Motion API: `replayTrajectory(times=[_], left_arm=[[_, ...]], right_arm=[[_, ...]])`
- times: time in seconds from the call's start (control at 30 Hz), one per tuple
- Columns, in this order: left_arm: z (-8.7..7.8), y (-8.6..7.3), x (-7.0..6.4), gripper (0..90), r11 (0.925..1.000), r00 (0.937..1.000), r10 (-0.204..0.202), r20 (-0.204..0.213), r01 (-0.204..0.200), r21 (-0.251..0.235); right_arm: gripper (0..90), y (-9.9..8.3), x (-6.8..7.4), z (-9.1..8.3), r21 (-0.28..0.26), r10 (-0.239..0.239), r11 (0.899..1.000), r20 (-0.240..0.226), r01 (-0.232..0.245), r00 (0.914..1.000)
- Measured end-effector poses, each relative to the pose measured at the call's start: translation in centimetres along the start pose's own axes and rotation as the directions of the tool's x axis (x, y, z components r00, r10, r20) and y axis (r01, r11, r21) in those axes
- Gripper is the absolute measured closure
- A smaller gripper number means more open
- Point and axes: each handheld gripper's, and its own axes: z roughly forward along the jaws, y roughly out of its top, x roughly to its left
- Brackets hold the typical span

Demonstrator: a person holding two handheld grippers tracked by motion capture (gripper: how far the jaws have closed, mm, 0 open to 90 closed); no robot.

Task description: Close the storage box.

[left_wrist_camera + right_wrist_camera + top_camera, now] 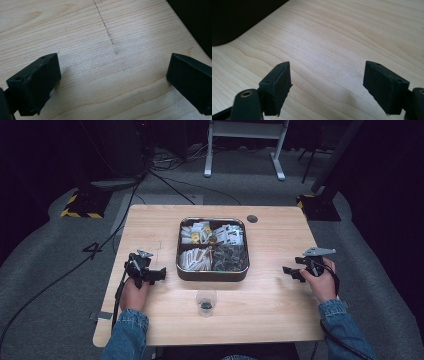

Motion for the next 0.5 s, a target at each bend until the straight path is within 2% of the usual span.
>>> replayTrajectory(times=[0.1,0.23,0.33,0.5], left_arm=[[0.0,0.0,0.0,0.0,1.0000,1.0000,0.000,0.000,0.000,0.000],[0.0,0.0,0.0,0.0,1.0000,1.0000,0.000,0.001,0.000,0.000],[0.0,0.0,0.0,0.0,1.0000,1.0000,0.005,0.001,-0.005,0.000],[0.0,0.0,0.0,0.0,1.0000,1.0000,0.003,0.002,-0.003,-0.001]], right_arm=[[21.5,-0.8,-0.6,0.3,0.013,0.016,1.000,0.002,-0.016,0.9999],[20.3,-1.5,-1.4,0.5,0.006,0.054,0.999,-0.002,-0.054,0.9985],[18.2,-2.0,-1.7,0.6,0.025,0.050,0.998,0.018,-0.050,0.9986],[16.7,-2.5,-2.1,0.6,0.011,0.030,0.999,0.070,-0.031,0.9971]])
